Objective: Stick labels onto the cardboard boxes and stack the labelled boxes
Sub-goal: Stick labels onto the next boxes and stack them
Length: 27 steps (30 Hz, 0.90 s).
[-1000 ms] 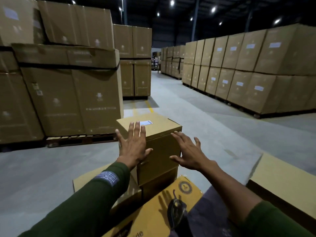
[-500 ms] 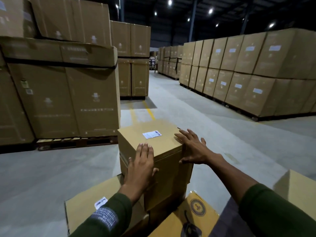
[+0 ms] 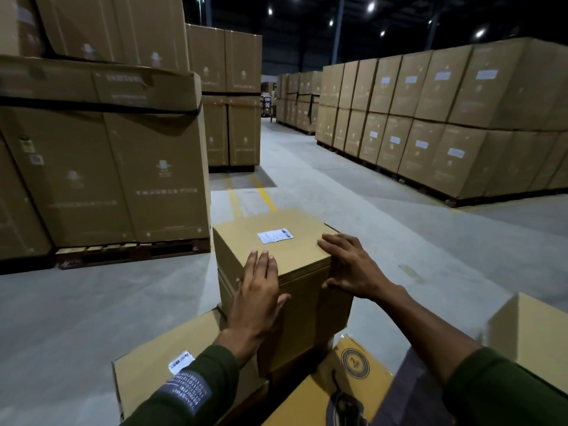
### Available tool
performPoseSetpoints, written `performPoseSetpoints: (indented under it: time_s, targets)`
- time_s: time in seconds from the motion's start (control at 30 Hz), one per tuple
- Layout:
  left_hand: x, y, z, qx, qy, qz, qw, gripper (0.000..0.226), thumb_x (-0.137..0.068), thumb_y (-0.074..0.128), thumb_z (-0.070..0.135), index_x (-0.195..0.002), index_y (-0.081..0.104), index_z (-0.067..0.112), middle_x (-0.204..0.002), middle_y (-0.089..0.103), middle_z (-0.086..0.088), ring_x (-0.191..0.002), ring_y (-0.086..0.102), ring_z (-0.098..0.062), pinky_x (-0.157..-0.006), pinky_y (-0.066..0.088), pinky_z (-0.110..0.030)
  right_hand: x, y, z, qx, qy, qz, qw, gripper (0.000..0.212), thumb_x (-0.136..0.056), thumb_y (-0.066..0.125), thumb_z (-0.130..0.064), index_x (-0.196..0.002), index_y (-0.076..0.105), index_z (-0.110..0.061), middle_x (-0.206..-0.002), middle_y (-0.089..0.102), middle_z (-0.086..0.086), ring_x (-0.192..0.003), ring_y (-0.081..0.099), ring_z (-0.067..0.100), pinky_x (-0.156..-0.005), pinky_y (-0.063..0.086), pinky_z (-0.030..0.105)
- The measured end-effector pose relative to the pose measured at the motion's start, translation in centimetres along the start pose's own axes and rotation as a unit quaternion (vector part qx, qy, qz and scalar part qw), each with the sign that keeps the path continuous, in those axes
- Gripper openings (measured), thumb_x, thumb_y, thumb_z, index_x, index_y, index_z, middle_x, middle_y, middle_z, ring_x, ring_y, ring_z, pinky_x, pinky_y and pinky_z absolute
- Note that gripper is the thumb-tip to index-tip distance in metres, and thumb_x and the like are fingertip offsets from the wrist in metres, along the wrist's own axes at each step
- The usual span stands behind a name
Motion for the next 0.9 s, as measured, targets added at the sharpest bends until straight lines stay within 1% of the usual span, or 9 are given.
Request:
performPoseSetpoints:
  time_s: [0.1,0.2,0.27,0.4,0.5,0.6,0.67,0.77,0.9]
  targets:
    - [0.6,-1.2,0.5,0.008,0.017,0.023,1.0,0.083,-0.092,0.06,0.044,-0.153,0.02,0.003,-0.161,0.018,-0.015,-0.151,0.003,-0.03,-0.113,0.034,-0.054,1.6,-1.5,-1.0,0.017,-0.004,0.036,0.999,0.097,-0.068,0.079,-0.059,-0.149,0.039,-0.025,-0.156,0.036,-0.002,-0.143,0.025,0.023,-0.101,0.046,0.053]
    - [1.4,-3.2,1.8,-0.003,0.053,0.065,0.996,0.086,-0.085,0.07,0.043,-0.149,0.031,0.0,-0.156,0.031,-0.02,-0.149,0.015,-0.035,-0.109,0.038,-0.056,3.6,-3.8,-2.0,0.032,-0.002,0.074,0.997,0.096,-0.07,0.077,-0.058,-0.15,0.037,-0.024,-0.156,0.035,-0.002,-0.143,0.025,0.024,-0.099,0.047,0.054]
    - [2.3,-4.9,3.0,-0.008,0.075,0.088,0.993,0.089,-0.08,0.076,0.042,-0.146,0.036,-0.003,-0.152,0.036,-0.022,-0.147,0.021,-0.037,-0.108,0.039,-0.057,5.2,-5.5,-3.0,0.042,0.004,0.099,0.994,0.096,-0.07,0.08,-0.054,-0.15,0.038,-0.021,-0.156,0.036,0.001,-0.142,0.027,0.026,-0.099,0.047,0.055]
    - [5.0,-7.7,5.0,-0.015,0.105,0.099,0.989,0.089,-0.079,0.077,0.041,-0.145,0.037,-0.002,-0.154,0.034,-0.021,-0.147,0.02,-0.037,-0.102,0.043,-0.061,9.4,-8.1,-5.3,0.053,0.019,0.134,0.989,0.095,-0.07,0.082,-0.049,-0.149,0.04,-0.017,-0.154,0.038,0.006,-0.141,0.028,0.029,-0.1,0.047,0.055]
    - [8.3,-9.0,6.5,-0.022,0.119,0.09,0.988,0.089,-0.079,0.076,0.042,-0.146,0.036,0.0,-0.156,0.032,-0.019,-0.148,0.019,-0.035,-0.099,0.046,-0.061,13.7,-9.3,-7.2,0.047,0.038,0.146,0.987,0.095,-0.069,0.083,-0.045,-0.149,0.039,-0.019,-0.154,0.038,0.005,-0.141,0.028,0.028,-0.1,0.047,0.055]
    - [12.6,-10.1,8.6,-0.032,0.146,0.082,0.985,0.088,-0.078,0.076,0.043,-0.144,0.038,-0.001,-0.154,0.035,-0.019,-0.146,0.024,-0.036,-0.098,0.047,-0.061,19.0,-10.4,-9.3,0.043,0.064,0.156,0.985,0.096,-0.067,0.084,-0.045,-0.149,0.04,-0.02,-0.154,0.038,0.004,-0.14,0.028,0.028,-0.099,0.047,0.055]
    - [15.4,-10.7,10.0,-0.035,0.161,0.079,0.983,0.088,-0.076,0.078,0.043,-0.142,0.041,-0.002,-0.151,0.039,-0.02,-0.144,0.029,-0.037,-0.098,0.047,-0.06,22.6,-11.1,-10.7,0.041,0.081,0.163,0.982,0.096,-0.066,0.086,-0.044,-0.148,0.041,-0.019,-0.153,0.039,0.005,-0.14,0.028,0.028,-0.099,0.046,0.055]
    - [19.7,-11.4,12.3,-0.031,0.181,0.085,0.979,0.087,-0.073,0.081,0.042,-0.138,0.047,-0.006,-0.144,0.048,-0.023,-0.138,0.038,-0.039,-0.104,0.044,-0.054,27.8,-12.2,-12.7,0.054,0.099,0.165,0.98,0.096,-0.065,0.087,-0.043,-0.146,0.043,-0.019,-0.152,0.04,0.006,-0.139,0.028,0.028,-0.098,0.046,0.057]
    - [25.2,-11.6,15.2,-0.007,0.202,0.086,0.976,0.085,-0.073,0.081,0.041,-0.136,0.05,-0.006,-0.141,0.051,-0.022,-0.136,0.042,-0.038,-0.107,0.038,-0.046,34.4,-13.3,-14.7,0.069,0.128,0.159,0.977,0.095,-0.063,0.088,-0.044,-0.145,0.045,-0.02,-0.152,0.042,0.004,-0.139,0.029,0.027,-0.095,0.047,0.057]
Point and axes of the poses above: each hand's wrist, its own x-axis away from the middle knuckle, its own y-axis out of the palm, z = x × y, the point moved 7 cm from there along -x, towards the middle knuckle
